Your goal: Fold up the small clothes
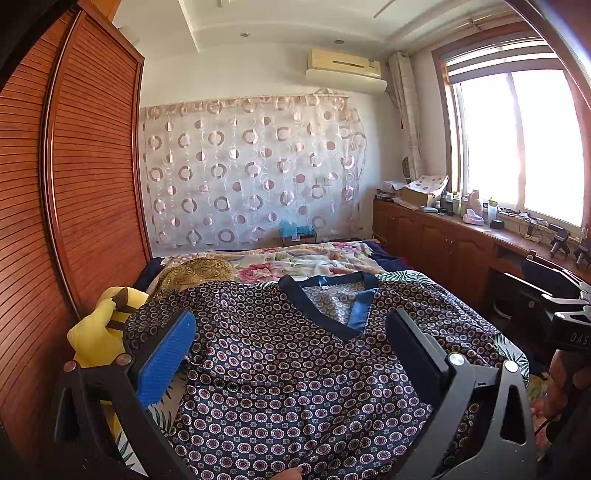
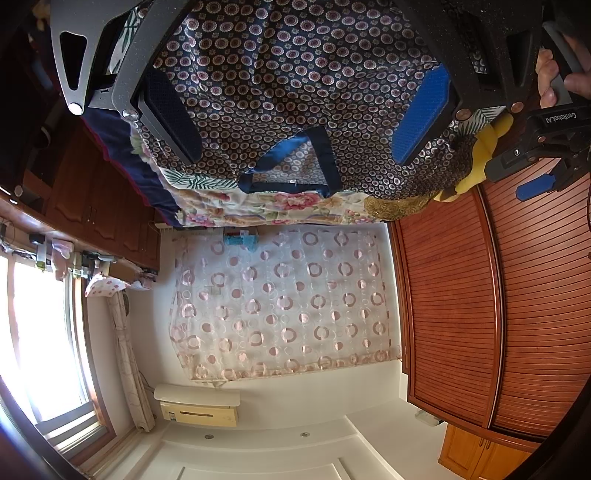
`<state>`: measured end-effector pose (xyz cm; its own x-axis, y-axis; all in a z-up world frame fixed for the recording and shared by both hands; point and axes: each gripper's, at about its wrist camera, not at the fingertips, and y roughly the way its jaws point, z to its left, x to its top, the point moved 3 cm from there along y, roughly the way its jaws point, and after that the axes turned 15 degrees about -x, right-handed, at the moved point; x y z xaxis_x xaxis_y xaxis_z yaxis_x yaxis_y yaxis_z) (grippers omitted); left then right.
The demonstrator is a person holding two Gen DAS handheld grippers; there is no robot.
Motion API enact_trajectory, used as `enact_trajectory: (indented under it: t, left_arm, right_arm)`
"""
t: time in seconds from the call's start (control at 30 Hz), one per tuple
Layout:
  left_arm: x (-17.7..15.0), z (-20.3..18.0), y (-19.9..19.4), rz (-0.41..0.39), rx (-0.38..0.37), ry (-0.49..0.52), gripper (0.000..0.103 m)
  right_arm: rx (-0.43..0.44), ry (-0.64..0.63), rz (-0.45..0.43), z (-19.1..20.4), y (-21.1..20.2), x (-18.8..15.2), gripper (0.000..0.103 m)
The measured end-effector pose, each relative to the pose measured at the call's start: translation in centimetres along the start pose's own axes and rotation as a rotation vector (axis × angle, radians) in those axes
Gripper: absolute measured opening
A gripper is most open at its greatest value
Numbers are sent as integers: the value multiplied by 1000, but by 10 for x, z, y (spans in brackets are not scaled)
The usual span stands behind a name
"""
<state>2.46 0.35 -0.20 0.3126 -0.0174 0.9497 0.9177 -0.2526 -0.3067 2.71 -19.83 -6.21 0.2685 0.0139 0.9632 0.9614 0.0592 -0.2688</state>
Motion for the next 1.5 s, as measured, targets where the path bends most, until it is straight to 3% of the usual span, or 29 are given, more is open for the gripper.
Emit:
enact_trajectory:
  t: [1.1,1.5]
  left_arm:
    - [8,-2,-3,0,-2,8,103]
    - [-36,56,26,125,64,-70,103]
  right_arm:
    - [2,-2,1,-1,2,-1,102]
    - [53,-62,93,13,40,-25,102]
